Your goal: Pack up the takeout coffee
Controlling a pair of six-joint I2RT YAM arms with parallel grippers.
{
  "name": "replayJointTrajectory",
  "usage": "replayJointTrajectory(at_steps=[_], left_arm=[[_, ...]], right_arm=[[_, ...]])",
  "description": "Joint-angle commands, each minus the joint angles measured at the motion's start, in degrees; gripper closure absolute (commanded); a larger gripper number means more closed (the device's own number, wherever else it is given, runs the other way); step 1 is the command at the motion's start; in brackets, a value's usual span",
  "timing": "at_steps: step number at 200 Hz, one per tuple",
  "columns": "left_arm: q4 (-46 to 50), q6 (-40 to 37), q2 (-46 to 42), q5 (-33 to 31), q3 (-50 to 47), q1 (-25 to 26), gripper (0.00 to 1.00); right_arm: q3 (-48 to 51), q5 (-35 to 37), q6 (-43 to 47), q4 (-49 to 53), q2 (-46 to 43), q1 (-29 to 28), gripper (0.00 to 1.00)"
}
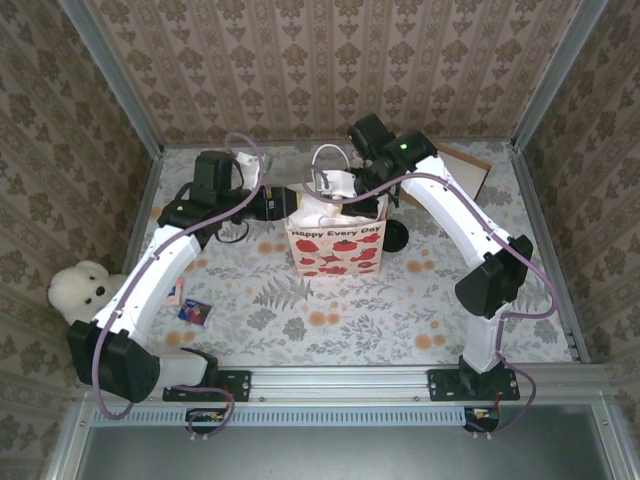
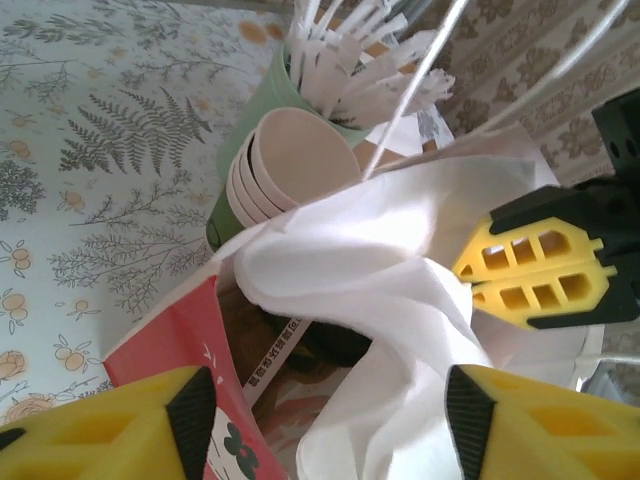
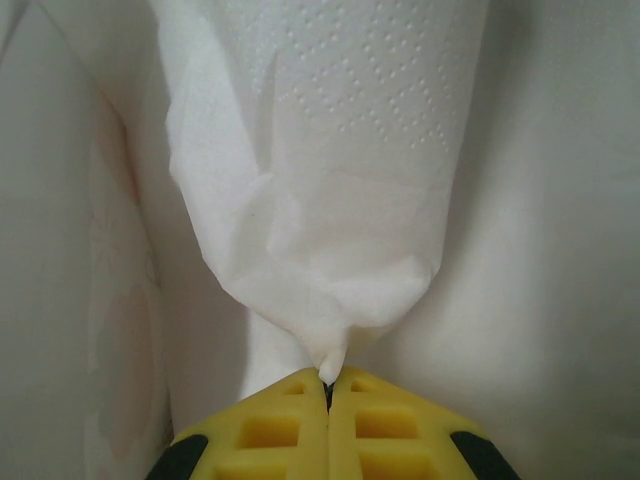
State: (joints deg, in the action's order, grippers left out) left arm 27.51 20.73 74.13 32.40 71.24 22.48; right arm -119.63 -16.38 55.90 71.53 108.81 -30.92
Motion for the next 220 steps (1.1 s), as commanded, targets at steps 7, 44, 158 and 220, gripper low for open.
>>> replayJointTrajectory(at_steps=[7, 44, 158, 220], left_arm=[[2.3, -1.0, 0.4, 0.3, 2.1, 0.1, 0.39], [1.8, -0.5, 0.7, 1.2, 2.2, 0.4, 0.46], [-0.8, 0.7, 0.0, 1.7, 0.7, 1.7, 0.63], [0.3, -0.7, -1.1, 1.0, -0.3, 1.6, 0.61]], right_arm=[[-3.3, 3.7, -2.6, 7.9, 0.8, 0.4, 1.0], [-5.3, 1.7, -4.0, 8.8, 2.8, -1.7, 1.0], [-4.1, -5.6, -16.5, -2.2, 11.4, -4.3, 0.98], [2.0, -0.3, -18.3, -6.0, 11.0, -4.8, 0.89]])
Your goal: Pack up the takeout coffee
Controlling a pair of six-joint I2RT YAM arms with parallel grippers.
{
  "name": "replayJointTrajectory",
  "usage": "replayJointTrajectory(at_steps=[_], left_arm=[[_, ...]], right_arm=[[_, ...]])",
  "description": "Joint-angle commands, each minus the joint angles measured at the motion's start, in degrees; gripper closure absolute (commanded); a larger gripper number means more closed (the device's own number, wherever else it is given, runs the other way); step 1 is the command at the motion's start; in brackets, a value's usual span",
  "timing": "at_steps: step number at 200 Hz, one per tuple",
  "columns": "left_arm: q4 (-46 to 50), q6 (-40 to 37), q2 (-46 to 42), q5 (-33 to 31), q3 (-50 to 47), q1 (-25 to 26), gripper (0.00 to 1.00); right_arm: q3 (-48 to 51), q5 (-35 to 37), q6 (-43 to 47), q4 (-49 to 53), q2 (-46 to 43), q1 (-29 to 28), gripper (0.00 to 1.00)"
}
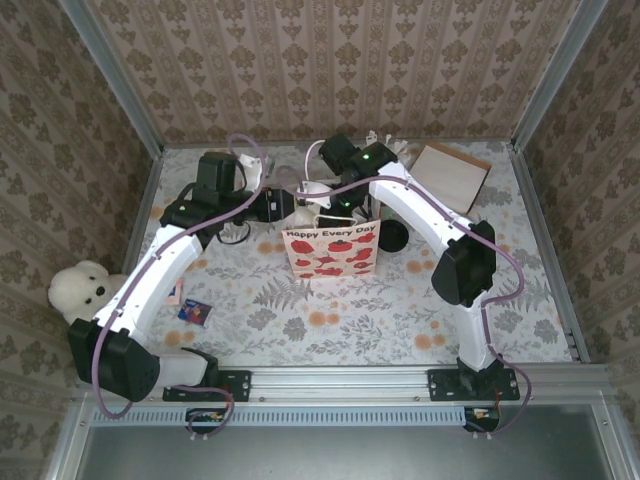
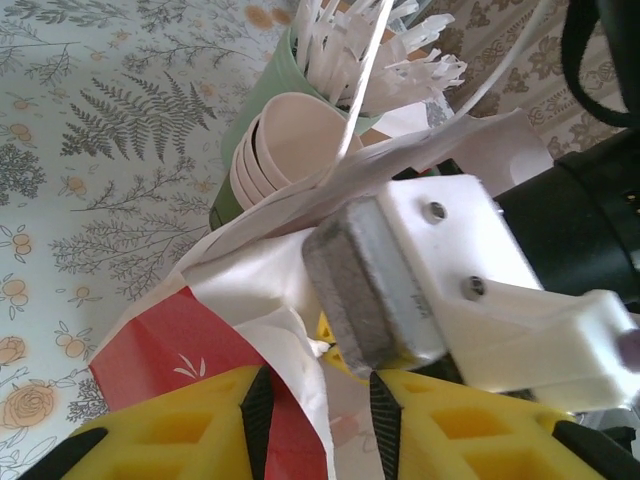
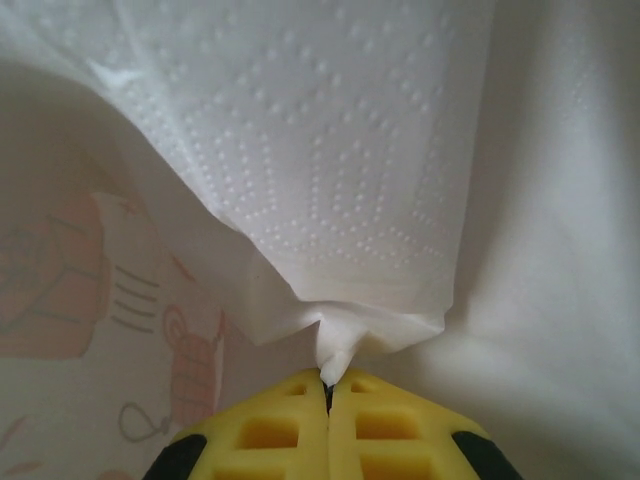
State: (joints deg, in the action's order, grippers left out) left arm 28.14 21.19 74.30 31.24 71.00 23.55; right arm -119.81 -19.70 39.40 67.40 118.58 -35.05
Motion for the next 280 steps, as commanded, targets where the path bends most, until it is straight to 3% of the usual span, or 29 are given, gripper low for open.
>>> replayJointTrajectory(at_steps=[1, 51, 117, 178, 223, 280], left_arm=[[-0.3, -1.1, -1.3, 2.1, 0.0, 0.5, 0.61], [0.3, -1.4, -1.5, 0.2, 0.9, 0.5, 0.61], [-1.1, -0.1, -0.8, -0.1, 0.3, 0.5, 0.59], [-0.5, -0.8, -0.9, -0.5, 0.4, 0.5, 0.56], [-0.9, -0.5, -1.4, -1.5, 0.6, 0.2, 0.54], [-2.6, 0.3, -3.3, -2.6, 0.1, -0.9, 0.53]], right_arm=[[2.3, 3.1, -1.8, -1.8, 1.2, -0.8, 0.89], [7.1, 8.7, -1.6, -1.4, 0.3, -0.8, 0.85], [3.1, 16.4, -0.4, -0.6, 4.2, -2.6, 0.73], [1.5, 14.4, 2.1, 0.8, 3.7, -2.1, 0.58], [1.8, 9.8, 2.4, -3.3, -3.3, -2.1, 0.43], [6.0, 5.1, 2.5, -10.6, -11.8, -0.8, 0.33]])
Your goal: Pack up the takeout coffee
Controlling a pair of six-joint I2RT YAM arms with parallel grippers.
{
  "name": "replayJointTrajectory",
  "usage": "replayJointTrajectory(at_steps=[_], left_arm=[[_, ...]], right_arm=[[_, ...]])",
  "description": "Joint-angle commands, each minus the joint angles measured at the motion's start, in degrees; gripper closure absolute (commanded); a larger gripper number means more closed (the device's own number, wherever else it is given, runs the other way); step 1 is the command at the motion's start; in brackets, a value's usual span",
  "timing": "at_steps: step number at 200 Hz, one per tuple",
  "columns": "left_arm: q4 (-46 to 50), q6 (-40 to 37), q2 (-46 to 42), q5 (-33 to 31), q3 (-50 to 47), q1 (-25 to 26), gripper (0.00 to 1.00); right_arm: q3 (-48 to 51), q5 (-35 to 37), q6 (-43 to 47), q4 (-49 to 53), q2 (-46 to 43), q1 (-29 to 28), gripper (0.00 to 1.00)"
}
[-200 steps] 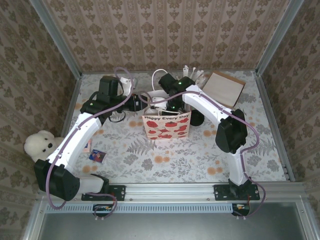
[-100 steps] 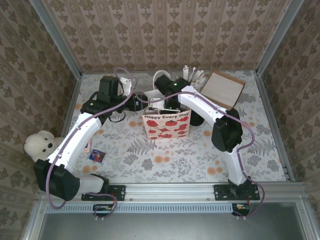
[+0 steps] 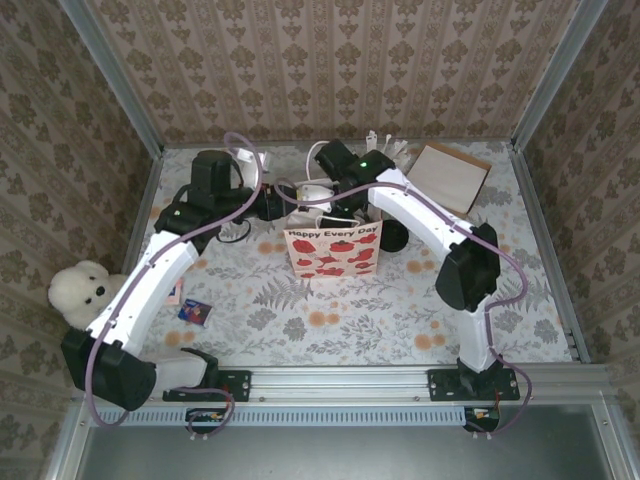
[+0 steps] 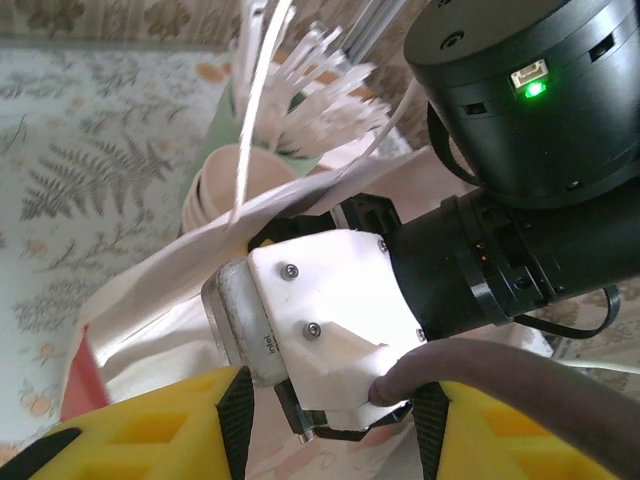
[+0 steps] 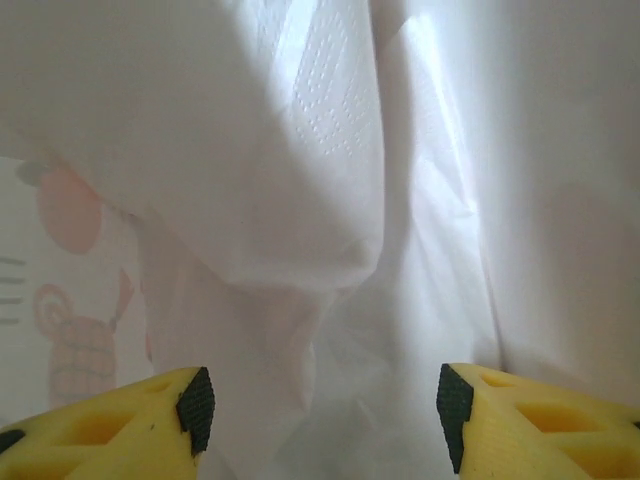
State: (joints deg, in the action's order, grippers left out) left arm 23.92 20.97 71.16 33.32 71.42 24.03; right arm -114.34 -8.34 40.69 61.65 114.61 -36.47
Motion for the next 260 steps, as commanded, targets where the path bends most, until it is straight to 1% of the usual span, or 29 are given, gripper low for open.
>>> replayJointTrajectory(at_steps=[1, 31, 50, 66, 80, 95, 103, 113, 123, 127, 132, 143, 149, 155, 174, 191, 211, 230, 237, 245, 252, 260], left_arm=[[1.6, 0.6, -0.2, -4.7, -0.3, -1.4, 0.53], [0.5, 1.5, -1.4, -5.3, -1.0, -2.6, 0.5], [0.0, 2.1, -2.7, -6.4, -1.4, -3.5, 0.5], [-0.5, 2.3, -4.8, -9.1, -2.1, -4.5, 0.49], [-1.9, 2.7, -7.7, -12.4, -3.2, -5.7, 0.45], [-4.3, 3.1, -11.5, -15.7, -5.0, -7.3, 0.43], [-5.5, 3.2, -13.5, -17.5, -6.1, -8.2, 0.4], [-6.7, 2.9, -15.8, -20.2, -7.3, -9.0, 0.33], [-7.3, 2.2, -17.2, -23.1, -8.5, -9.6, 0.26], [-7.4, 1.6, -17.6, -24.6, -8.9, -9.8, 0.24], [-7.1, 0.8, -18.0, -26.4, -9.4, -9.9, 0.2], [-5.9, -0.6, -18.0, -32.6, -10.7, -10.3, 0.1], [-5.4, -1.0, -17.9, -35.9, -11.5, -10.7, 0.05], [-5.5, -1.2, -17.8, -39.2, -12.7, -11.2, 0.0], [-8.9, -1.0, -17.5, -47.9, -18.2, -13.5, 0.0], [-14.2, 0.9, -16.8, -53.7, -24.4, -16.1, 0.0], [-19.0, 3.0, -14.8, -59.0, -30.5, -18.6, 0.0], [-19.9, 1.1, -12.1, -63.8, -33.4, -19.6, 0.0], [-20.3, -0.1, -11.1, -65.7, -34.3, -19.8, 0.0], [-21.1, -1.6, -10.0, -67.0, -35.3, -20.1, 0.0], [-23.1, -3.5, -8.9, -66.9, -36.4, -20.5, 0.0], [-26.2, -5.9, -7.5, -64.7, -37.8, -21.3, 0.0]], right_arm=[[0.6, -6.3, 1.2, -4.9, -8.0, 0.6, 0.33], [3.0, -7.0, 2.3, -8.1, -12.3, 1.4, 0.3], [5.7, -6.8, 1.8, -11.3, -14.7, 2.4, 0.29], [8.3, -6.8, 0.3, -14.8, -17.5, 3.2, 0.28], [11.7, -7.2, -1.0, -19.3, -21.1, 3.7, 0.26], [15.7, -7.6, -2.1, -24.2, -25.3, 4.5, 0.24], [17.7, -7.4, -3.1, -27.1, -27.5, 5.0, 0.23], [20.6, -6.5, -4.8, -30.5, -30.6, 5.9, 0.22], [24.2, -5.2, -6.9, -36.3, -34.0, 6.7, 0.18], [25.6, -4.5, -7.8, -38.4, -35.4, 7.1, 0.14], [27.8, -3.1, -9.1, -41.2, -37.7, 7.5, 0.11], [32.9, 0.5, -11.8, -47.5, -42.2, 8.6, 0.09], [35.7, 2.5, -13.5, -50.5, -44.5, 9.3, 0.01], [38.8, 4.5, -15.0, -53.8, -47.2, 9.8, 0.0], [49.1, 11.2, -20.1, -64.1, -54.7, 12.9, 0.0], [57.4, 18.9, -26.3, -70.3, -58.8, 17.3, 0.0], [63.5, 28.9, -36.0, -69.6, -60.1, 23.5, 0.0], [68.9, 38.5, -46.8, -65.8, -59.0, 29.6, 0.0], [71.9, 40.4, -50.6, -65.8, -58.6, 31.8, 0.0], [75.8, 41.0, -54.2, -67.6, -58.1, 34.0, 0.0], [79.7, 40.7, -56.6, -70.4, -57.5, 35.7, 0.0], [83.8, 39.0, -58.0, -74.7, -56.3, 37.2, 0.0]])
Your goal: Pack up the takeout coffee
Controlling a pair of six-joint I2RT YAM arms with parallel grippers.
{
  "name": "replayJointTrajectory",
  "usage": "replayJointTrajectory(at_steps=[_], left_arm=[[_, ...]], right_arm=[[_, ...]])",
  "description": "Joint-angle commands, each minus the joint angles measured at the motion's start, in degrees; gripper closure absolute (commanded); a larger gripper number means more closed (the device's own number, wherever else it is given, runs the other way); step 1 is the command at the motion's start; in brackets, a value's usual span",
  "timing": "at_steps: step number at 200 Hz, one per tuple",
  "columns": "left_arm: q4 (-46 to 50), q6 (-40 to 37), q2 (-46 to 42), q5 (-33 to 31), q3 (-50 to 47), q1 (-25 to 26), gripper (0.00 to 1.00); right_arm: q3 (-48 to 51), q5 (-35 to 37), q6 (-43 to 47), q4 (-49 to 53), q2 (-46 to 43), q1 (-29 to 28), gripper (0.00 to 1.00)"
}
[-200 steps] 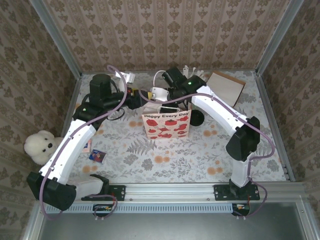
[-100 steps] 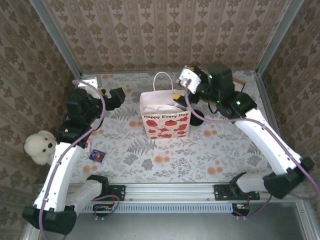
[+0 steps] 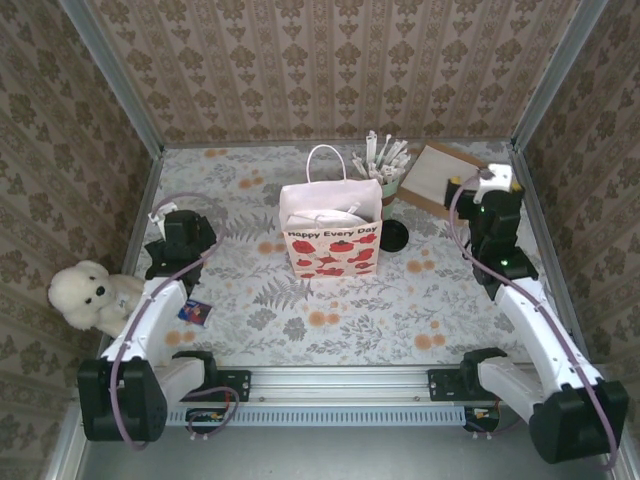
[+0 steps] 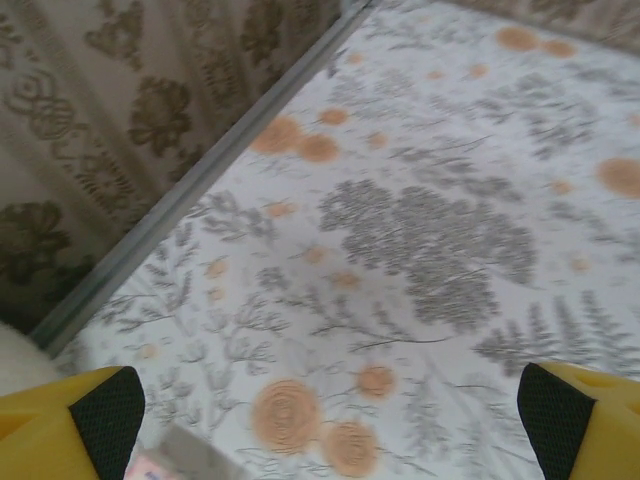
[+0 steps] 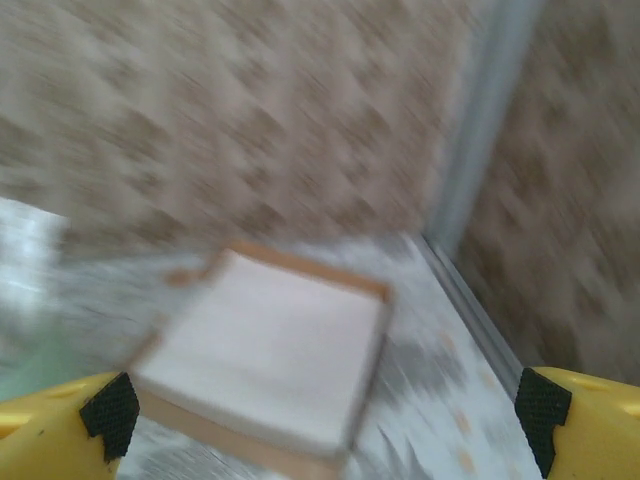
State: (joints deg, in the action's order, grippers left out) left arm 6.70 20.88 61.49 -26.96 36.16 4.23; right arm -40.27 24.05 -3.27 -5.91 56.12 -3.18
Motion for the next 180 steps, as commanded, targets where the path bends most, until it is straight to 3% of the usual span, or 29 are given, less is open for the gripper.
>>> replayJointTrajectory(at_steps=[1, 26, 60, 83, 98, 106, 119, 128, 137, 180], left_arm=[[-9.4, -6.1, 2.4, -3.9, -2.7, -1.6, 0.0], [-18.9, -12.6, 10.0, 10.0, -4.9, -4.7, 0.0], [-35.9, -17.7, 19.8, 17.4, -6.4, -4.8, 0.0], [-37.7, -21.1, 23.2, 24.5, -4.5, -4.7, 0.0], [-45.7, -23.4, 24.8, 28.9, -8.1, -4.5, 0.0], [-47.8, -23.5, 24.3, 29.5, -10.1, -4.4, 0.0], [-58.9, -24.3, 27.6, 29.2, -13.5, -4.3, 0.0], [-53.4, -23.2, 25.9, 27.8, -12.4, -4.2, 0.0], [-57.0, -24.0, 27.1, 26.8, -13.0, -3.7, 0.0], [-55.3, -24.0, 26.4, 26.3, -12.9, -3.3, 0.0]], right_arm=[[10.1, 6.2, -14.1, -8.0, 2.4, 4.1, 0.0], [16.7, -2.0, -12.0, -20.4, 9.2, 5.5, 0.0], [16.0, -10.4, -6.2, -31.2, 21.6, 5.6, 0.0], [12.2, -14.8, -4.8, -29.0, 25.7, 5.5, 0.0], [13.7, -16.7, -3.7, -33.3, 27.0, 5.2, 0.0], [14.9, -17.9, -3.0, -34.3, 26.3, 4.9, 0.0], [17.0, -18.8, -1.8, -39.2, 27.1, 4.2, 0.0], [16.6, -18.1, -1.4, -40.4, 29.3, 3.8, 0.0], [16.0, -17.7, 0.0, -41.8, 31.2, 2.7, 0.0], [17.6, -15.8, 0.1, -44.4, 31.6, 1.9, 0.0]])
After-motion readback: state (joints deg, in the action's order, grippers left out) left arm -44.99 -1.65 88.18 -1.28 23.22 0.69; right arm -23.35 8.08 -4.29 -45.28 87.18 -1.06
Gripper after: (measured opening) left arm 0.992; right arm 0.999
